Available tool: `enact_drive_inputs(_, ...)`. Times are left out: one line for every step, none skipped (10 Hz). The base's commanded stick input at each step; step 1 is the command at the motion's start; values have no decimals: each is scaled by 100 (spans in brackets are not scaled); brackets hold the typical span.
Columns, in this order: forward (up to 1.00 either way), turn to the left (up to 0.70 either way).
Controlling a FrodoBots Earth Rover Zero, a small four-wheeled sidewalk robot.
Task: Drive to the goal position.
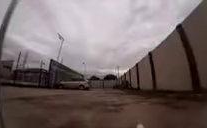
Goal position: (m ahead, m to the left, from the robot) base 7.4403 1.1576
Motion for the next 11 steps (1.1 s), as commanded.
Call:
enact_drive_inputs(100, 0)
enact_drive_inputs(100, 0)
enact_drive_inputs(100, 0)
enact_drive_inputs(100, 0)
enact_drive_inputs(100, 0)
enact_drive_inputs(100, 0)
enact_drive_inputs(100, 0)
enact_drive_inputs(100, 0)
enact_drive_inputs(100, 0)
enact_drive_inputs(100, 0)
enact_drive_inputs(100, 0)
